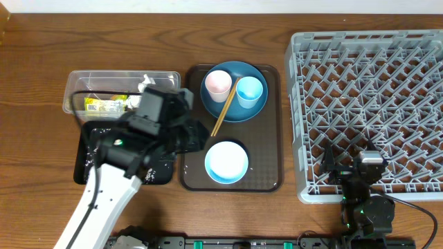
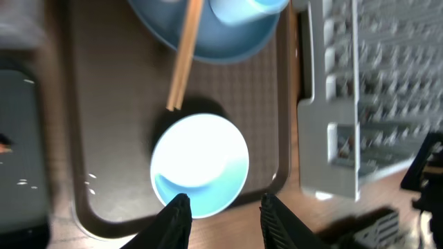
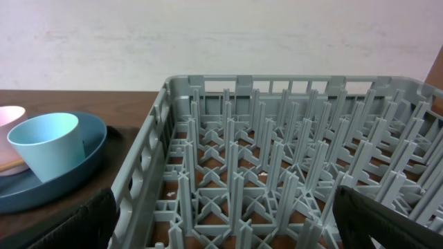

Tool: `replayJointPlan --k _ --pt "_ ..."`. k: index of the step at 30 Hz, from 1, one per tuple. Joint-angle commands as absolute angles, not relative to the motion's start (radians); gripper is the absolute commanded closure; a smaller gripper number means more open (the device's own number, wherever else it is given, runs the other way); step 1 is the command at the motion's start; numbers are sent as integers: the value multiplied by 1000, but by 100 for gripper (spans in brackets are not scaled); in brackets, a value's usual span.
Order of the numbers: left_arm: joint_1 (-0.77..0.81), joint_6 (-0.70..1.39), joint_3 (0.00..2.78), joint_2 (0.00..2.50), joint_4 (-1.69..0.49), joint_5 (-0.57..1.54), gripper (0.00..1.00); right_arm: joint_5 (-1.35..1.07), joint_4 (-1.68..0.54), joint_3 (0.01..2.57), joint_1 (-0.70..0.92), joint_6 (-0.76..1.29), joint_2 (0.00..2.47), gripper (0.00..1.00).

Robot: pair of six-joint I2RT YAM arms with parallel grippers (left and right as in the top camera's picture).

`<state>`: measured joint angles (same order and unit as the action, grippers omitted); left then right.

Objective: Sort waste into correct bins and load items into the dishwasher rack
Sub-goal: 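Move the left gripper back over the white bowl on the brown tray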

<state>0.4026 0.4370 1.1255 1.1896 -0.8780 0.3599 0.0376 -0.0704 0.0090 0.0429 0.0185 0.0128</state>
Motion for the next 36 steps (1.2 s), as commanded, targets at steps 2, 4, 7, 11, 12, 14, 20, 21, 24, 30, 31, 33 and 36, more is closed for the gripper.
replayJointPlan --k 2,4,7,11,12,14,20,21,24,30,31,33,36 --pt "493 427 1146 1256 -877 300 65 41 -72 6 52 22 13 1" --pt "531 432 1146 1290 -870 281 65 41 -72 6 52 22 13 1" --pt "577 435 1146 1338 -858 212 65 41 -72 6 52 22 13 1" --pt "604 435 1146 1380 -847 164 65 41 -72 6 52 22 13 1" --pt "604 435 1146 1384 -844 158 65 41 -72 6 52 22 13 1" --pt "604 435 1145 1386 -837 117 65 41 -72 6 52 22 13 1" --pt "604 435 1135 1386 -742 80 65 41 -72 6 52 22 13 1" --pt "604 435 1132 1386 -725 62 65 41 -72 6 52 22 13 1" --pt "604 435 1124 1392 -698 -63 65 41 -72 6 52 22 13 1" --pt "604 435 1121 1445 -685 -170 65 41 -72 6 52 22 13 1" --pt "604 435 1121 1464 -674 -170 65 41 -72 6 52 22 13 1" --pt "604 435 1121 1504 -653 -170 65 41 -72 6 52 22 13 1" --pt "604 435 1121 1567 -625 -184 66 41 -72 6 52 22 13 1"
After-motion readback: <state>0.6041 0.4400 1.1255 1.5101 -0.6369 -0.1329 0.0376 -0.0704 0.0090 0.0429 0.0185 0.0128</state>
